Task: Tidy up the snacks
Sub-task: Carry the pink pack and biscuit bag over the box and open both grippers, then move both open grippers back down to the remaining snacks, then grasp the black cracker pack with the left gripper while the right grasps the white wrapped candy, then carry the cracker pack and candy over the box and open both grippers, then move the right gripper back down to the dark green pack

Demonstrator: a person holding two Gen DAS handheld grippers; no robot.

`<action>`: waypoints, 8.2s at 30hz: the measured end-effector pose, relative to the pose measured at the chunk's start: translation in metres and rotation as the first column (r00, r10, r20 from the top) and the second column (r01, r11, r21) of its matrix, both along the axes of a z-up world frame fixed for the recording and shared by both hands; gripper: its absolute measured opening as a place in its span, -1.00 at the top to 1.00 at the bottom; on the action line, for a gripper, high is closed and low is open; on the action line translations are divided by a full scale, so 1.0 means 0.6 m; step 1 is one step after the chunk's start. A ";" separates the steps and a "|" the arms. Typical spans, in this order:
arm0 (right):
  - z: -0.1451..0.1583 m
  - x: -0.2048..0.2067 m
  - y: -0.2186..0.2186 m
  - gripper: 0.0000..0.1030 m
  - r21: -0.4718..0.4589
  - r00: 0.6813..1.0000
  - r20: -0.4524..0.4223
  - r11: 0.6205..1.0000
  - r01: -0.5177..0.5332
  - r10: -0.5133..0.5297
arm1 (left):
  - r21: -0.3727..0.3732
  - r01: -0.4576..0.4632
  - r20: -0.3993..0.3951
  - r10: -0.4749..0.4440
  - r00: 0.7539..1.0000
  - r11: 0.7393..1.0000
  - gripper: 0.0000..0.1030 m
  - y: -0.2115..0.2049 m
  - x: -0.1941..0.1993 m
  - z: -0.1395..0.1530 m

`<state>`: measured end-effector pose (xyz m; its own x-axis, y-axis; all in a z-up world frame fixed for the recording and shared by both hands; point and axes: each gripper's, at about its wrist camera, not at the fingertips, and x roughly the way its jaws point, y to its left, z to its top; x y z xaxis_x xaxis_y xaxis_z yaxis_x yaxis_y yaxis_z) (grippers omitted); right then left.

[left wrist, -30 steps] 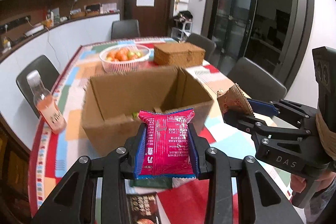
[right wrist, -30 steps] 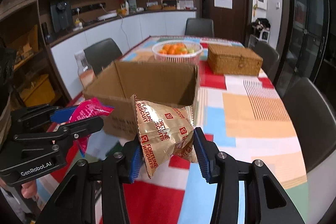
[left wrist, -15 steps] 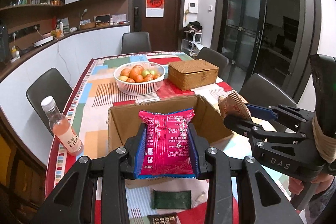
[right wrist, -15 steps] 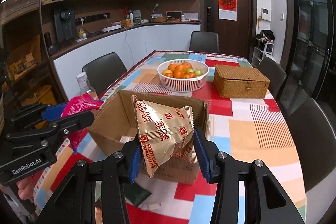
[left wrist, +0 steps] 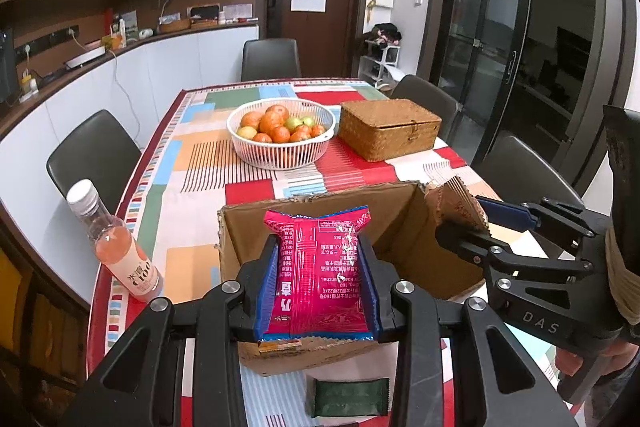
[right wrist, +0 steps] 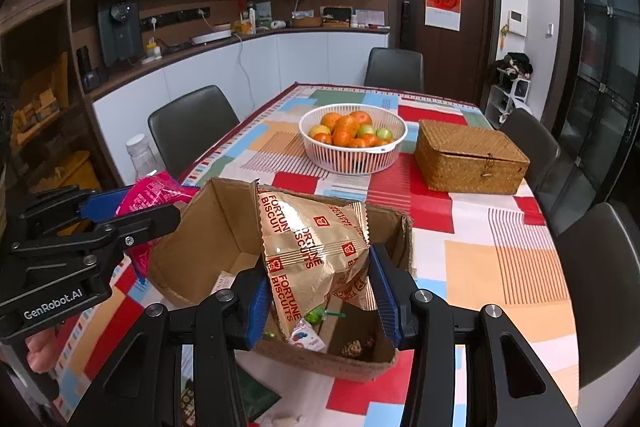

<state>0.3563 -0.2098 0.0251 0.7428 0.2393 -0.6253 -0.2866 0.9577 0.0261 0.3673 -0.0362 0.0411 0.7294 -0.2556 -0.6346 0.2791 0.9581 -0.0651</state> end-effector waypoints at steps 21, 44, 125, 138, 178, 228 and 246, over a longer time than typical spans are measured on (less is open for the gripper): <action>-0.006 -0.064 0.022 -0.19 0.008 0.999 0.028 0.999 -0.037 0.037 | 0.066 -0.087 0.082 0.082 0.993 0.994 -0.25 0.018 -0.098 -0.001; -0.130 -0.190 0.018 -0.19 -0.027 0.992 -0.122 0.999 -0.035 0.032 | 0.099 -0.071 -0.130 0.084 0.988 0.993 -0.29 0.026 -0.236 -0.152; -0.269 -0.143 0.001 0.69 0.039 0.948 -0.317 0.999 -0.004 0.016 | 0.024 -0.033 -0.271 0.038 0.962 0.999 0.07 -0.001 -0.208 -0.248; -0.244 -0.152 0.004 0.70 0.060 0.963 -0.270 0.998 -0.004 0.021 | 0.006 -0.036 -0.244 0.036 0.969 0.999 0.07 0.000 -0.212 -0.230; 0.027 -0.113 0.004 0.70 0.107 0.989 0.144 0.993 -0.043 0.027 | -0.039 -0.024 0.141 0.029 0.990 0.999 0.07 -0.005 -0.098 0.032; 0.002 -0.104 0.052 -0.31 -0.043 0.990 0.079 0.993 -0.110 0.113 | 0.128 -0.163 0.113 0.149 0.982 0.978 -0.47 0.030 -0.138 -0.004; -0.110 -0.165 0.102 -0.36 -0.191 0.961 -0.100 0.943 -0.273 0.258 | 0.106 -0.211 -0.089 0.220 0.971 0.972 -0.53 0.075 -0.228 -0.127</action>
